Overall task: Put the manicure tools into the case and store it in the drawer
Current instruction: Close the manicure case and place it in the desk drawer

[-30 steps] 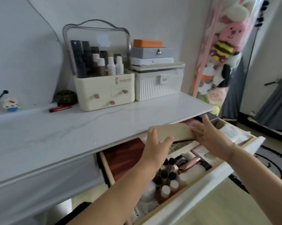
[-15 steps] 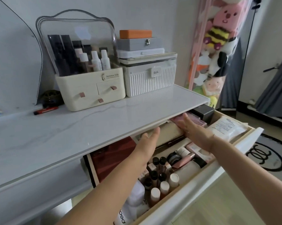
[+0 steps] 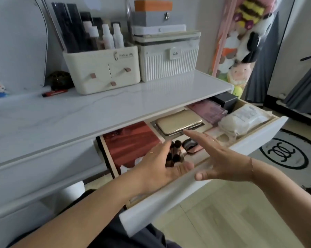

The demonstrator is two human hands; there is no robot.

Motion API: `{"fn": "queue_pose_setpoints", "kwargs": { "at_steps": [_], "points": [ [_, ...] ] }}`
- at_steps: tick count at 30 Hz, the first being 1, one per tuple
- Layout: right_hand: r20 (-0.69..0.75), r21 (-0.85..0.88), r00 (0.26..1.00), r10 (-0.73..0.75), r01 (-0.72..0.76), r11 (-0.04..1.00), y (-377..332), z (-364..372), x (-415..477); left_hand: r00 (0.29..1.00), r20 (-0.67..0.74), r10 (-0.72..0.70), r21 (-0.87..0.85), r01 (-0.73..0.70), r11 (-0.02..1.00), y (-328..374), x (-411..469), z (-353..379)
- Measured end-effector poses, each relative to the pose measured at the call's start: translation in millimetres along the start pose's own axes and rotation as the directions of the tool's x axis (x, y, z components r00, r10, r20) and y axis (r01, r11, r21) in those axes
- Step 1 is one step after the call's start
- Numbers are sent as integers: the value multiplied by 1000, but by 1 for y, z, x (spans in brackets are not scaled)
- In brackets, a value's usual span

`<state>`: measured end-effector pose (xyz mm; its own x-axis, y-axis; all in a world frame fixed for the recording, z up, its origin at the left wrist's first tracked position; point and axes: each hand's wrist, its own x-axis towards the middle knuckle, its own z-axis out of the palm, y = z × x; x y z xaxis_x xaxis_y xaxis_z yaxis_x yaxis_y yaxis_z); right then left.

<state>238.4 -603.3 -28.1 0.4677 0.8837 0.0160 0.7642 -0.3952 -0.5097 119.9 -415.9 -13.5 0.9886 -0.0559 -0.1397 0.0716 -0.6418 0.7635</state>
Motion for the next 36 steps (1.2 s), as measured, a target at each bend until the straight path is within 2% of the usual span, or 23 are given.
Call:
{"fn": "queue_pose_setpoints", "kwargs": {
  "at_steps": [3,6,11,16,20,24,26,29,33,36],
  "points": [
    [-91,-194,995,-35,17,981,1,13,-2,999,12,-42,287,36,957,-9,-15,12],
    [-190,-185,981,-22,-14,983,-1,18,5,1000,-28,10,488,5,873,-20,-12,14],
    [-314,-185,948,-44,-15,983,0,24,29,976,-214,30,666,124,736,-40,0,-4],
    [-475,-126,880,5,-73,989,8,34,74,904,-426,48,688,288,666,-61,9,-42],
    [-556,-49,829,54,-97,994,11,43,120,822,-566,62,608,366,704,-94,11,-67],
    [-597,-118,798,83,-189,975,18,53,158,727,-630,275,642,287,711,-124,12,-76],
    [-651,-133,753,93,-234,963,19,57,168,673,-637,374,664,234,710,-134,14,-80],
    [-698,-206,713,69,-292,934,22,61,174,614,-640,462,696,207,688,-142,15,-82],
    [-691,-295,721,45,-338,894,28,63,174,588,-640,495,695,168,699,-144,14,-84],
    [-674,-301,736,57,-344,890,25,62,174,634,-597,491,713,139,687,-142,7,-88]
  ]
}}
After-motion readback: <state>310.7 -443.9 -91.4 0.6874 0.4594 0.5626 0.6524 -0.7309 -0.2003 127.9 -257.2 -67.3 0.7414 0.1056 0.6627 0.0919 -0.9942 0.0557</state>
